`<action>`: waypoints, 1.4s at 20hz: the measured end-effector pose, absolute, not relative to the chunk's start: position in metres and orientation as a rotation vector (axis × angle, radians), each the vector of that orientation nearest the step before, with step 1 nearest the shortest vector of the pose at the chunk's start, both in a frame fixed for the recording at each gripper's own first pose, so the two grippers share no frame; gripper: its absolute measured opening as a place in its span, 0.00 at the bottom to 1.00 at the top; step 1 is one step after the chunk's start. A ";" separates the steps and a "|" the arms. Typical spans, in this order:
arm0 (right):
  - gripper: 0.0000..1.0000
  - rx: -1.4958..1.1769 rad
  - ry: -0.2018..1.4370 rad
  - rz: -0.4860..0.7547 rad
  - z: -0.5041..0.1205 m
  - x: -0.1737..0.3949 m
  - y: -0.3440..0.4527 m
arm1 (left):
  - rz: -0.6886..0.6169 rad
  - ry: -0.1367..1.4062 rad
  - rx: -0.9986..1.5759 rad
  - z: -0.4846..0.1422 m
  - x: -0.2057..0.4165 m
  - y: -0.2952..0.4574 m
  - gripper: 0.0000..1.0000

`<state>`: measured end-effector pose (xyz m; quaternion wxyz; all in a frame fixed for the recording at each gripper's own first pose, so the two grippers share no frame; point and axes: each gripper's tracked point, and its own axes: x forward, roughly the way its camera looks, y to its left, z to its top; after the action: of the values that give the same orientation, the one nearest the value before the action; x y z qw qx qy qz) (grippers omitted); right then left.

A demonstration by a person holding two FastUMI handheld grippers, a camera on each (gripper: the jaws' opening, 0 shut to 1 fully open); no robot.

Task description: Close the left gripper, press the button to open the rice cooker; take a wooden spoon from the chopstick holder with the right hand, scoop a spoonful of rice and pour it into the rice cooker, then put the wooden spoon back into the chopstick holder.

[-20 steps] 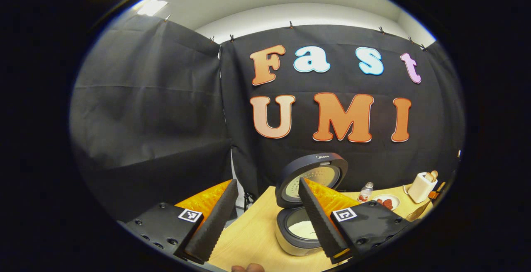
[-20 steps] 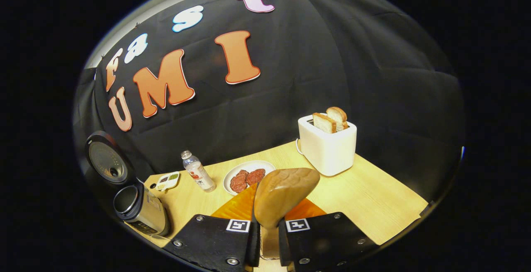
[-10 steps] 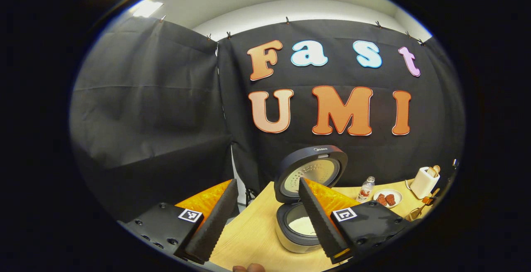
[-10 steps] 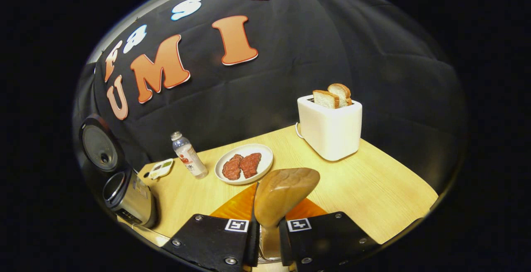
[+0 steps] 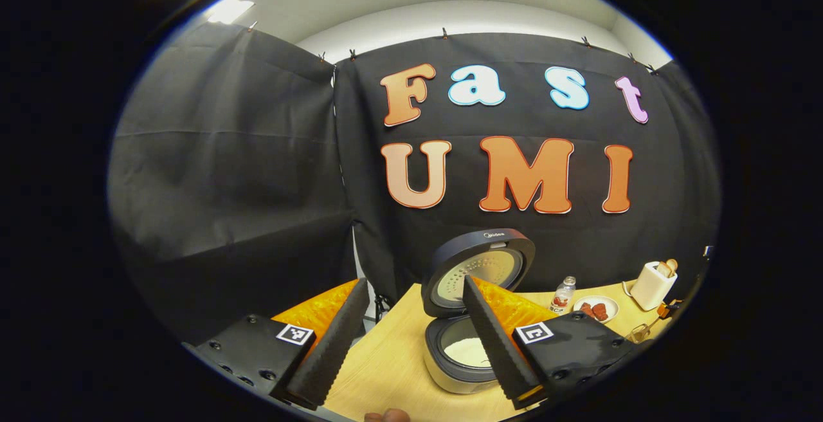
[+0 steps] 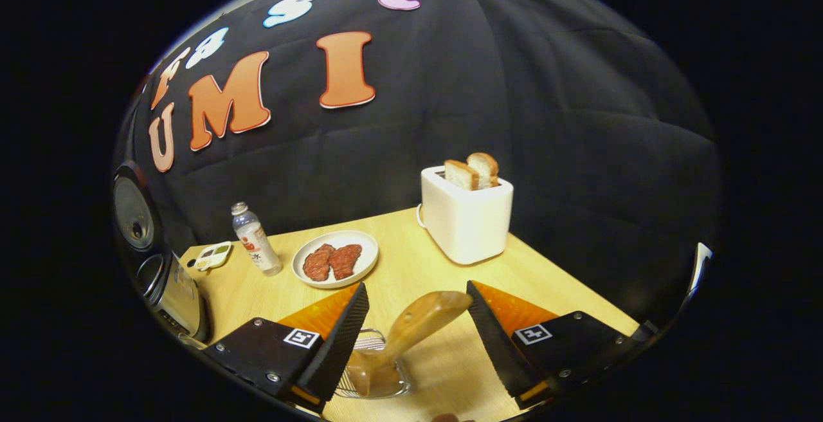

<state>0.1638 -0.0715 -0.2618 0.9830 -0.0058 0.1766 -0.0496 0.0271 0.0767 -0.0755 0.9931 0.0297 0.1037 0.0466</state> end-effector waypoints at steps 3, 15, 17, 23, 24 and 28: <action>0.94 -0.032 0.319 -0.127 -0.226 0.153 -0.079 | 0.082 0.210 0.028 -0.072 0.028 0.080 0.95; 0.95 -0.053 0.193 -0.045 -0.126 0.111 -0.028 | -0.058 0.194 0.031 -0.014 0.144 0.040 0.97; 0.95 -0.054 0.185 -0.043 -0.120 0.105 -0.025 | -0.085 0.190 0.043 -0.009 0.172 0.026 0.95; 0.94 -0.088 0.145 -0.057 -0.096 0.091 -0.023 | -0.113 0.260 0.091 -0.028 0.257 -0.003 0.98; 0.94 -0.091 0.143 -0.063 -0.091 0.088 -0.024 | -0.118 0.280 0.081 -0.035 0.269 -0.007 0.97; 0.95 -0.085 0.126 -0.085 -0.049 0.077 -0.023 | -0.117 0.395 0.064 -0.087 0.301 -0.008 1.00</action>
<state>0.0771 -0.0234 -0.0494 0.9962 -0.0422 0.0629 -0.0422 0.3014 -0.0083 -0.0873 0.9784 0.0316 0.1959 -0.0580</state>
